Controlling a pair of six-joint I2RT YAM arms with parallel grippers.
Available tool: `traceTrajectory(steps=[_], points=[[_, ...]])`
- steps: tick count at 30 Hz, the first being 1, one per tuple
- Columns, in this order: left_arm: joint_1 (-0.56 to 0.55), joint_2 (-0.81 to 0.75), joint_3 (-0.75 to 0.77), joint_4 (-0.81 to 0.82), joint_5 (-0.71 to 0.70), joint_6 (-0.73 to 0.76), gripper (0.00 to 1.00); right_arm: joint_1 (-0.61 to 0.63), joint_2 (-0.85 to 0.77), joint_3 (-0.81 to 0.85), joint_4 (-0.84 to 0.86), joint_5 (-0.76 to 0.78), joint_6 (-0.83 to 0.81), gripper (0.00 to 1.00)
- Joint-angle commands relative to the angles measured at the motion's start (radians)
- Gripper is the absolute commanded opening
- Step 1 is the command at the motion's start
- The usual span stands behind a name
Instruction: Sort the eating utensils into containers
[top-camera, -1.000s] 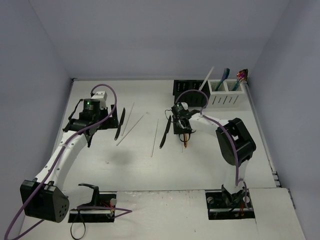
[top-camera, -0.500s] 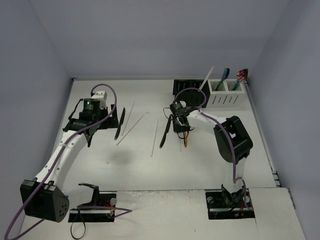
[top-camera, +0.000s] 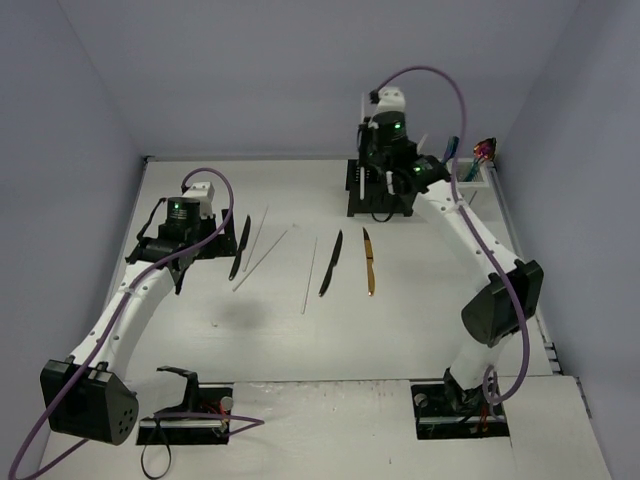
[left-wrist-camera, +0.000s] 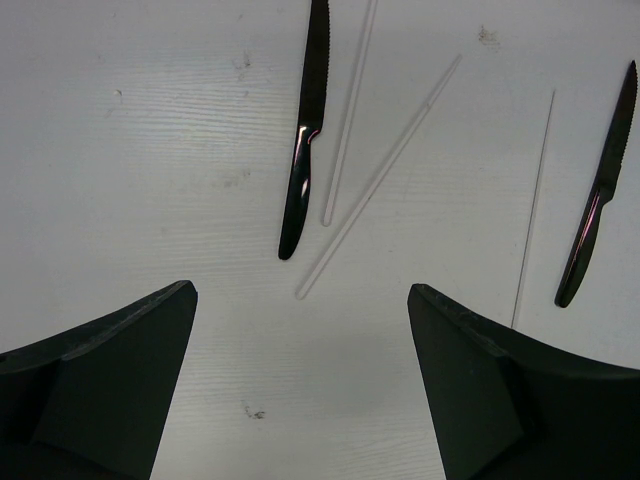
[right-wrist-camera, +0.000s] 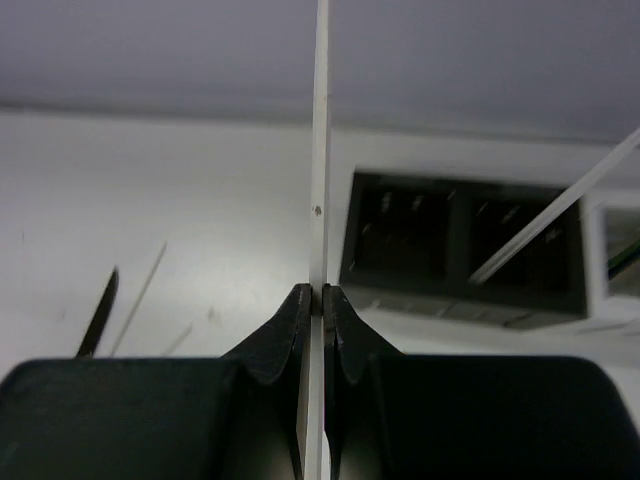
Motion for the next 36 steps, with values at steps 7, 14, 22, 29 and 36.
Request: traceTrajectory(steps=[7, 14, 22, 29, 36], points=[[0.007, -0.009, 0.017, 0.034, 0.013, 0.001, 0.85, -0.216, 0.006, -0.080, 0.601, 0.121, -0.124, 0.00], [0.007, -0.003, 0.017, 0.036, 0.017, 0.000, 0.85, -0.269, 0.125, -0.090, 0.780, 0.168, -0.073, 0.00], [0.007, 0.000, 0.018, 0.037, 0.028, -0.004, 0.85, -0.280, 0.234, -0.127, 0.871, 0.233, -0.020, 0.00], [0.007, -0.001, 0.018, 0.040, 0.040, -0.005, 0.85, -0.282, 0.280, -0.218, 0.900, 0.192, 0.016, 0.00], [0.006, -0.006, 0.019, 0.043, 0.050, -0.008, 0.85, -0.257, 0.196, -0.319, 0.912, 0.166, 0.014, 0.30]])
